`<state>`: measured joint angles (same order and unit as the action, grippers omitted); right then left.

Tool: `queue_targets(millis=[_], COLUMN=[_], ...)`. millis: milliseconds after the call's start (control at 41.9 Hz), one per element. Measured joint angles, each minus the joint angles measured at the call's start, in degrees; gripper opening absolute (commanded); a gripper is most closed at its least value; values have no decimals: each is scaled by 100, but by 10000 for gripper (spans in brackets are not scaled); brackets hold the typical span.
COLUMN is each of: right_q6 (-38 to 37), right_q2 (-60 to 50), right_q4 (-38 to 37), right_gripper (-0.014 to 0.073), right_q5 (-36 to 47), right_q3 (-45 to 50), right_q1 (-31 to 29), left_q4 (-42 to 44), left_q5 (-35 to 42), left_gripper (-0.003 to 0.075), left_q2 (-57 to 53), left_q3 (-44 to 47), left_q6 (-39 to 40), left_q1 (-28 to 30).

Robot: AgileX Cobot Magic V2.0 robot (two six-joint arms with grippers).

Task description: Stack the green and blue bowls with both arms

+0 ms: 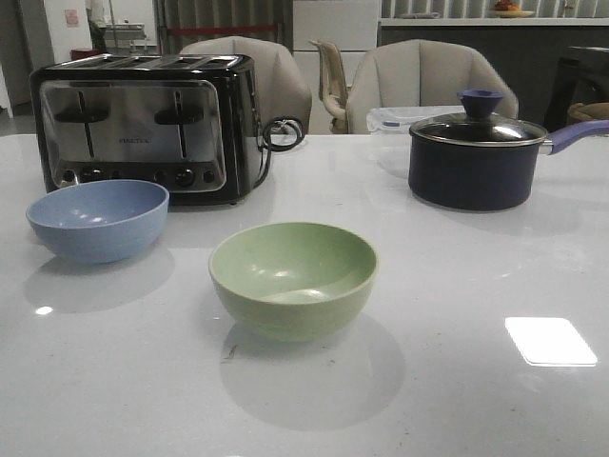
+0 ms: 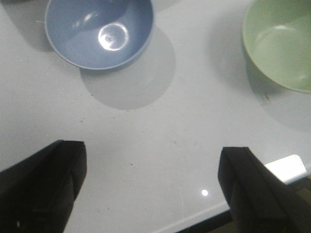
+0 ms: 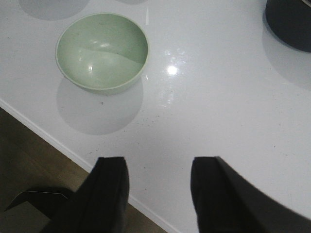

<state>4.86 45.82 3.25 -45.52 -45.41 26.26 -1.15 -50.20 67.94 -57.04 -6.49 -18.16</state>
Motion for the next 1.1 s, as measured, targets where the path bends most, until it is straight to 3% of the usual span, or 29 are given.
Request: queue_targets(millis=[405,763,858,1097], right_q6=[0,0,0,0], right_q2=[0,0,0,0], right_q4=[0,0,0,0], right_gripper=[423,423,423,423], right_q5=[-2,-12,-12,-12], right_q3=[0,0,0,0], right_q1=[0,0,0,0], left_q4=[-365,-615,-654,-654], left_q5=[55,228,253,366], left_gripper=[602,591,503,192], left_q2=[2752,4450,4688,4806], left_q3=[-1840,-2829,-2922,-2946], left_q6=[30,24,24,24], left_q1=[1340,1524,1524,1524])
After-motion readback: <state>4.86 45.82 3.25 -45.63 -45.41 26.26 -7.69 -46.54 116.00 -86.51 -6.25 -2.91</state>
